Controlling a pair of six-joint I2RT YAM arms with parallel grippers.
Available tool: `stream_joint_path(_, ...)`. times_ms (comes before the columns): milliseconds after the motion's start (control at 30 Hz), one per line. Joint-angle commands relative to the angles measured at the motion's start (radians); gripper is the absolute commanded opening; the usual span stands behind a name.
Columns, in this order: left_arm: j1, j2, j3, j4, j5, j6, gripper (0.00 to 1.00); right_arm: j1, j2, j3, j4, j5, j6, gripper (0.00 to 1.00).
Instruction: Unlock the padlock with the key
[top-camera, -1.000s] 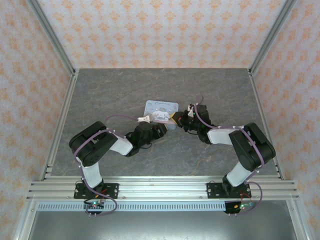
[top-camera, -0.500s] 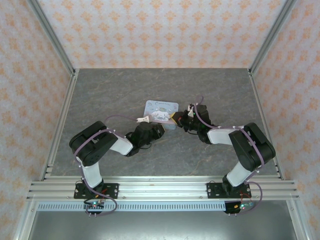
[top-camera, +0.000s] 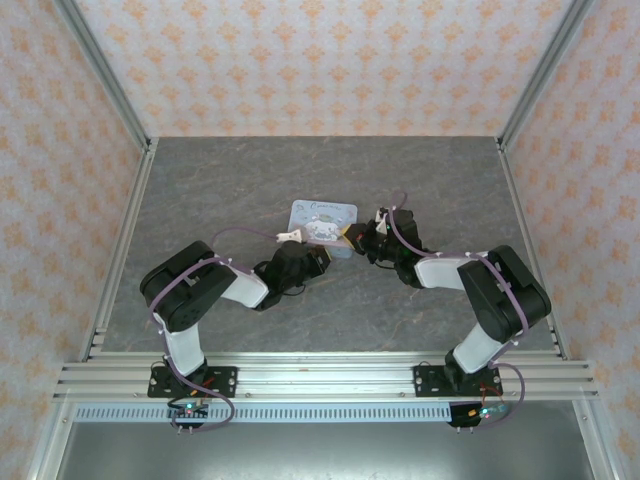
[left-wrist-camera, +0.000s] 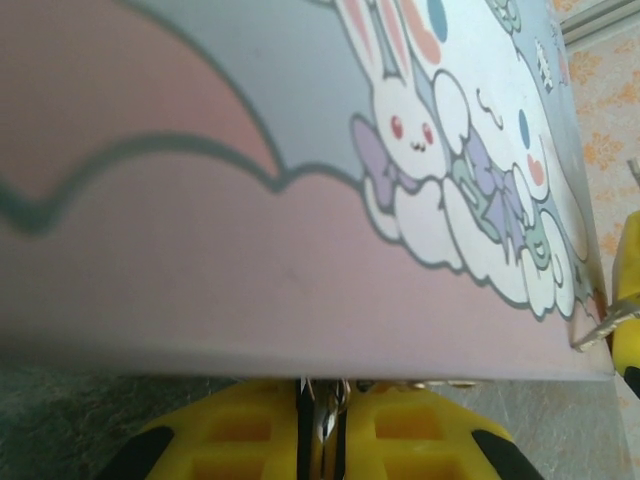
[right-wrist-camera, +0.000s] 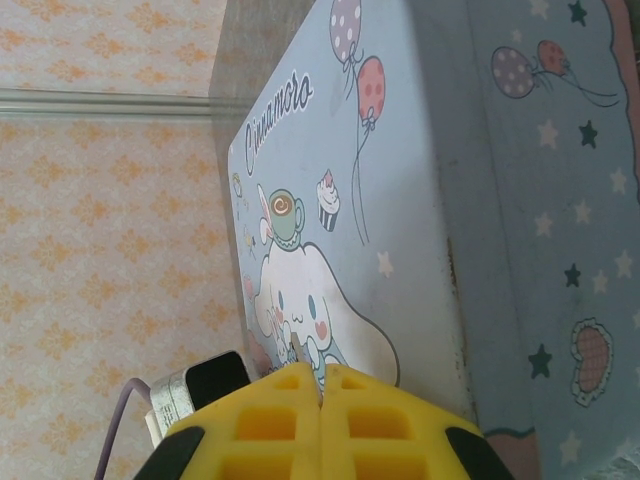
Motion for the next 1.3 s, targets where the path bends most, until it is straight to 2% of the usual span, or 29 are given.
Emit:
stream_joint_path(0, 0.002, -0.022, 0.007, -0.103, 0.005, -0.005, 0.0, -0.001, -0.051, -0.025, 0.002, -0.016, -0.008, 0.0)
stream_joint_path(267, 0.048, -0.083, 0.026, -0.165, 0.118, -0.058, 0.0, 0.004, -0.272, -0.143, -0.067, -0.024, -0.021, 0.0)
stream_joint_path(467, 0.086, -0.126, 0.04, -0.169, 0.218, -0.065, 0.0, 0.043, -0.362, -0.266, -0.062, -0.017, -0.04, 0.0)
stream_joint_path(733, 0.105, -0.181, 0.056, -0.207, 0.289, -0.067, 0.0, 0.087, -0.369, -0.373, 0.039, 0.019, -0.025, 0.0)
stream_joint_path(900, 0.11, -0.177, 0.053, -0.172, 0.314, -0.113, 0.0, 0.109, -0.343, -0.363, 0.043, 0.051, 0.0, 0.0)
stream_joint_path(1267, 0.123, -0.169, 0.047, -0.081, 0.37, -0.245, 0.0, 0.165, -0.24, -0.335, 0.169, 0.156, 0.114, 0.0)
